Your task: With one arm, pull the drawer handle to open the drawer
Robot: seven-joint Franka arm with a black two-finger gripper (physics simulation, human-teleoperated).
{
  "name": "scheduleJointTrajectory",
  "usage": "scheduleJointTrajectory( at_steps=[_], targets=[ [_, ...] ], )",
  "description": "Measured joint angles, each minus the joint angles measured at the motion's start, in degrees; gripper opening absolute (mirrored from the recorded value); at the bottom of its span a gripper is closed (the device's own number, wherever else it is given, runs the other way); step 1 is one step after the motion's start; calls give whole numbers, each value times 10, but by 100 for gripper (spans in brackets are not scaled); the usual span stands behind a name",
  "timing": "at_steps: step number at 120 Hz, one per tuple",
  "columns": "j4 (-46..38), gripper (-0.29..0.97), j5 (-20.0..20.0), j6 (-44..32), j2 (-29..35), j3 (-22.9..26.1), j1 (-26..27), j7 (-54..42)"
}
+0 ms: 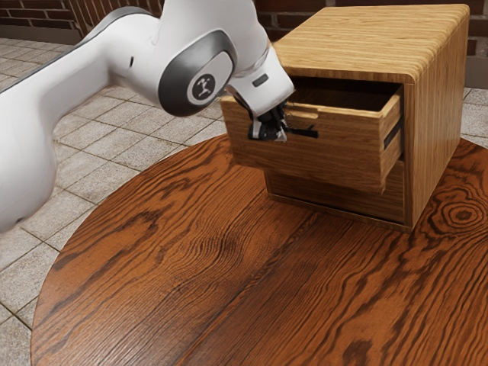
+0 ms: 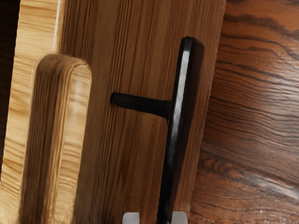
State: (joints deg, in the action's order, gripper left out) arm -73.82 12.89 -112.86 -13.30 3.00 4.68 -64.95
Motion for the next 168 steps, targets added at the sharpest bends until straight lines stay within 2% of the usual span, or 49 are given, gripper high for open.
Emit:
scheduleJointTrajectory(
  at_steps=[64,110,118,163,165,167,168],
  targets=[
    [-14,-8,1,-23,5,0,-7,20],
    [-93,-11,2,-39,68,17,-7,41],
    [-108,-10,3,-41,72,18,5,46],
    [-171,-10,12,-46,126,40,-11,71],
    [-177,-10,14,-48,130,40,-10,72],
    [-182,-11,16,-50,133,8,23,73],
    [-183,-11,17,-51,135,14,18,73]
  ],
)
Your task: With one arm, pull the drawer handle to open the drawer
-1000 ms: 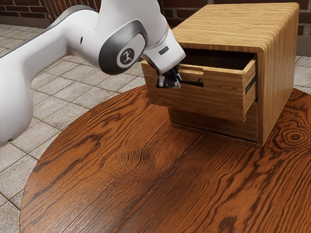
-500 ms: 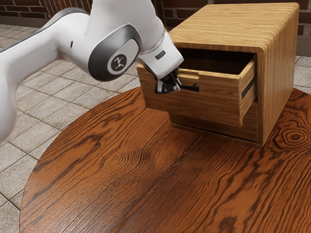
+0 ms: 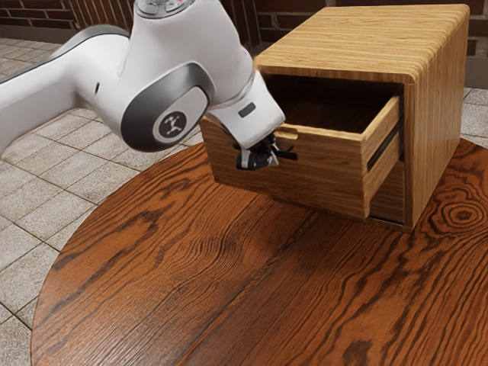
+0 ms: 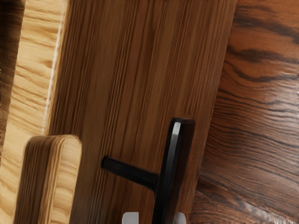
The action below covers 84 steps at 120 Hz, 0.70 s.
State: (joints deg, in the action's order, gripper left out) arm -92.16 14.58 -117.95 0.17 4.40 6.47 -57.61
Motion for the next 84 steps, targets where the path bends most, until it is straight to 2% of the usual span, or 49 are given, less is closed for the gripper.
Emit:
scheduleJointTrajectory(
  at_steps=[16,84],
  targets=[
    [-25,-10,9,-9,23,26,-23,8],
    [-112,-8,11,-12,103,27,-14,32]
  ],
)
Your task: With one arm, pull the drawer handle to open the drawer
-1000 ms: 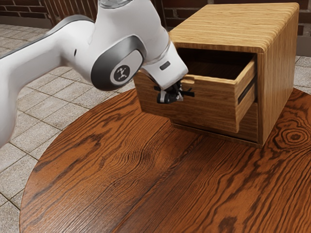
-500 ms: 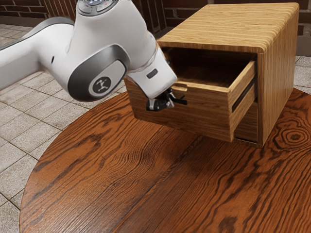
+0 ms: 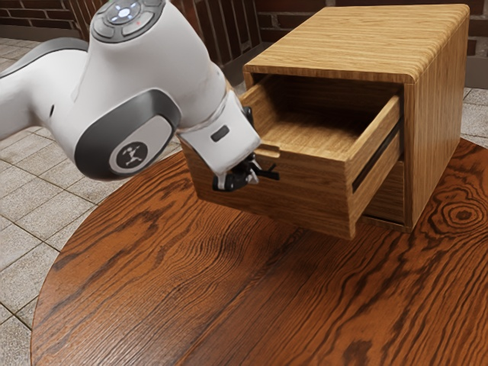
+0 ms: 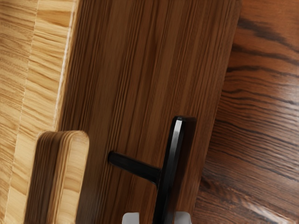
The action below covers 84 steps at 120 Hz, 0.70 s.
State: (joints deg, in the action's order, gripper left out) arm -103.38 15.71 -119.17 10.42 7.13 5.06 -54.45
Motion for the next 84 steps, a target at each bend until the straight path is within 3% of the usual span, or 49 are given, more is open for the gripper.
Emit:
scheduleJointTrajectory(
  at_steps=[26,60,76,84],
  targets=[
    [0,10,-8,14,2,-3,-1,2],
    [14,19,-10,52,26,-4,-2,3],
    [144,22,-23,134,26,1,-4,6],
    [281,31,-51,208,-39,-49,-10,26]
  ],
)
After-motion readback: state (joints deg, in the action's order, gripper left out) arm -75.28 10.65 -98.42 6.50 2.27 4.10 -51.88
